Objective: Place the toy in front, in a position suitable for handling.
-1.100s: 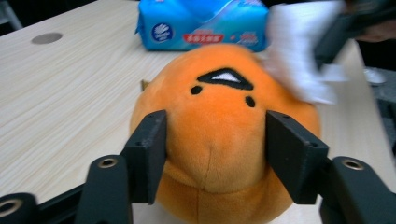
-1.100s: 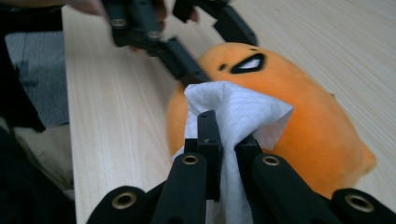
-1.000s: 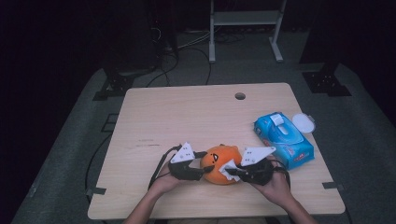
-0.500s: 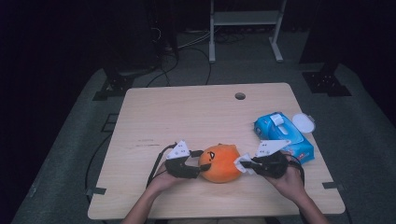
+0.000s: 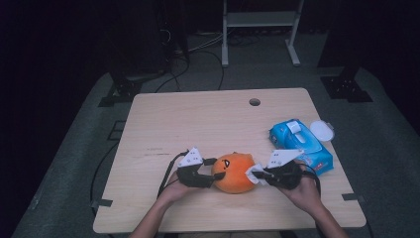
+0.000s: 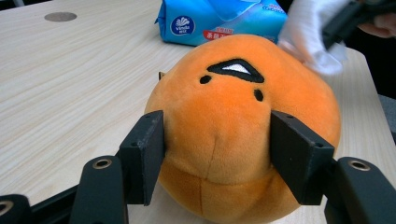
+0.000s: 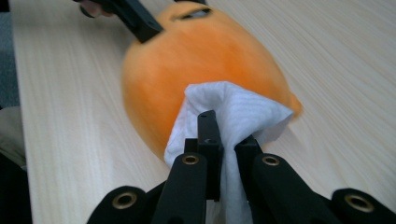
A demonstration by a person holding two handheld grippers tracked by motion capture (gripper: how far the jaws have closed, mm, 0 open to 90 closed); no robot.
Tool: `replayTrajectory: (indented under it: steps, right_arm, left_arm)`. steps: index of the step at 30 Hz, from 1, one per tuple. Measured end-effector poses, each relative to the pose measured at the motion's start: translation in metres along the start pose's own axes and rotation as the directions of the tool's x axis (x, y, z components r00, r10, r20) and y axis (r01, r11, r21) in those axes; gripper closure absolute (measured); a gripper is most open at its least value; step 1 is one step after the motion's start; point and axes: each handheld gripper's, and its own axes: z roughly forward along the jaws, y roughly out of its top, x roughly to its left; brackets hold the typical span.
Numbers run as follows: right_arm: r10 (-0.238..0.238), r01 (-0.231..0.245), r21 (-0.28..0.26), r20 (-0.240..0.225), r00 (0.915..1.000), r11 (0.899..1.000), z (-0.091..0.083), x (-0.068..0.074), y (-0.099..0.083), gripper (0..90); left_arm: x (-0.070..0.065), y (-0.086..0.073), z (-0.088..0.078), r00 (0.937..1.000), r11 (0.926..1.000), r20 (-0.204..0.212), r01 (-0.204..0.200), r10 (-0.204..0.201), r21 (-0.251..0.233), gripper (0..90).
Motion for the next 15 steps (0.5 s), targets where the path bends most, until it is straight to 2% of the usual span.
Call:
replayTrajectory:
  steps: [1, 3, 4, 6, 8, 10, 12, 15]
  right_arm:
    - [0.013, -0.014, 0.003, 0.008, 0.9999, 1.0, -0.001, -0.003, -0.003, 85.9]
    - [0.008, -0.009, 0.028, 0.049, 0.9988, 1.0, -0.002, -0.007, -0.006, 85.9]
    - [0.016, -0.017, 0.028, 0.045, 0.9989, 0.999, -0.002, -0.009, -0.007, 85.9]
    - [0.03, -0.031, 0.014, 0.017, 0.9994, 0.999, -0.001, -0.009, -0.008, 85.9]
    - [0.022, -0.022, 0.02, -0.01, 0.9997, 1.0, 0.002, -0.005, -0.006, 86.0]
    - [0.02, -0.019, 0.025, -0.045, 0.9988, 1.0, 0.006, 0.001, -0.005, 86.0]
    - [0.01, -0.008, 0.021, -0.087, 0.9961, 1.0, 0.01, 0.01, -0.003, 86.0]
    - [-0.02, 0.023, 0.021, -0.104, 0.9944, 1.0, 0.013, 0.02, 0.003, 86.0]
  left_arm:
    - [0.0, 0.0, 0.0, 1.0, 1.0, 0.0, -0.001, 0.001, 0.003, 38.0]
    - [0.002, -0.001, -0.001, 1.0, 1.0, -0.005, -0.001, 0.001, 0.006, 37.9]
    - [0.002, -0.001, -0.001, 1.0, 1.0, -0.006, 0.003, -0.003, 0.004, 37.7]
    - [0.004, -0.001, -0.002, 0.9999, 0.9999, -0.006, 0.012, -0.012, 0.004, 36.7]
    - [0.004, 0.0, -0.001, 0.9998, 0.9998, -0.004, 0.018, -0.018, -0.001, 34.5]
    - [0.004, 0.001, 0.0, 0.9991, 0.999, 0.002, 0.043, -0.043, -0.015, 32.7]
    - [0.004, 0.001, -0.001, 0.9988, 0.9986, -0.003, 0.048, -0.049, -0.019, 33.1]
    - [0.006, 0.0, -0.003, 0.9985, 0.9984, 0.01, 0.053, -0.053, -0.019, 37.5]
